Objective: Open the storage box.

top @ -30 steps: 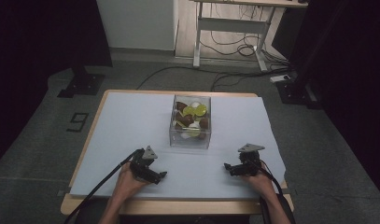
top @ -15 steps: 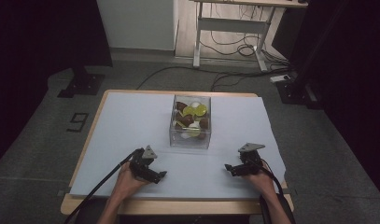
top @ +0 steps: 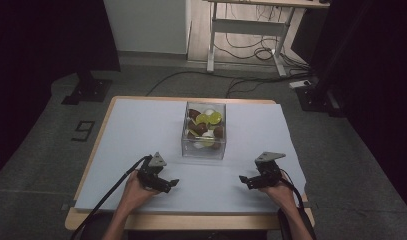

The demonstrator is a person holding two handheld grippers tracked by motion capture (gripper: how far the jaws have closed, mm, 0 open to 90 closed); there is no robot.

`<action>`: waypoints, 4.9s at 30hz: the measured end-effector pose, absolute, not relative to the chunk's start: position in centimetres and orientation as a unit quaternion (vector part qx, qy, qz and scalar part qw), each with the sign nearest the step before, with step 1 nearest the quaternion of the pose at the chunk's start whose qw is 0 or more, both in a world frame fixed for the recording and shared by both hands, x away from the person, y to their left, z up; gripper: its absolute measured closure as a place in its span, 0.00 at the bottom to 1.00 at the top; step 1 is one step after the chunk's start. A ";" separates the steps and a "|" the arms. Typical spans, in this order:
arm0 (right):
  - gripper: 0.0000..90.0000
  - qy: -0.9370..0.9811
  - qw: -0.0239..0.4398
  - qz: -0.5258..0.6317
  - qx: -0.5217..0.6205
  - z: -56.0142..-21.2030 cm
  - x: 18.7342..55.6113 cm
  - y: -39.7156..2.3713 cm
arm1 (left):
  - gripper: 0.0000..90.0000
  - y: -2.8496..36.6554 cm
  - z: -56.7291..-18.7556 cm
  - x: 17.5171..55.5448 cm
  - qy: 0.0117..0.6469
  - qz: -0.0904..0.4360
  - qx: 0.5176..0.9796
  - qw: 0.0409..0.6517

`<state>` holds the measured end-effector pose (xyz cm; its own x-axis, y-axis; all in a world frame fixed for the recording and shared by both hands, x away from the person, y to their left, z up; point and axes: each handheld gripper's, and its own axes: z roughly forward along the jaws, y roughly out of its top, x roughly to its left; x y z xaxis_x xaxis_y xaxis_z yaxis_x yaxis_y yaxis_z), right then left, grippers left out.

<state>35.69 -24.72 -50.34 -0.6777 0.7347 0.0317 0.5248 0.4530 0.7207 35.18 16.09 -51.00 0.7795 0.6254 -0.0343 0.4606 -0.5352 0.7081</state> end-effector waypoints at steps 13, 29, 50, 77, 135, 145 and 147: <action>0.06 0.843 0.143 0.380 0.353 -49.2 35.8 -23.6 | 0.16 15.3 -49.5 35.8 0.302 0.114 0.865 0.385; 0.15 0.841 0.122 0.403 0.340 -48.1 36.5 -21.7 | 0.24 13.6 -48.3 37.3 0.295 0.106 0.859 0.404; 0.45 0.839 0.111 0.414 0.335 -46.9 37.4 -19.3 | 0.42 12.1 -47.2 38.9 0.284 0.105 0.853 0.426; 0.79 0.831 0.148 0.422 0.329 -46.0 39.3 -15.9 | 0.65 10.4 -46.5 40.8 0.297 0.127 0.844 0.428; 0.88 0.828 0.162 0.424 0.329 -46.5 40.4 -13.2 | 0.85 9.1 -47.0 40.6 0.296 0.129 0.833 0.449; 0.87 0.836 0.167 0.417 0.315 -46.4 39.2 -13.1 | 0.85 9.3 -47.1 39.5 0.286 0.127 0.836 0.450; 0.87 0.838 0.165 0.416 0.312 -46.4 38.9 -13.0 | 0.85 9.3 -47.1 39.2 0.282 0.132 0.839 0.446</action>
<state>38.92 -13.01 -46.39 -0.7500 0.6612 -0.0173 0.3859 0.4586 0.8005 39.16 9.32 -47.10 0.8055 0.5919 -0.0297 0.3555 -0.4424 0.8233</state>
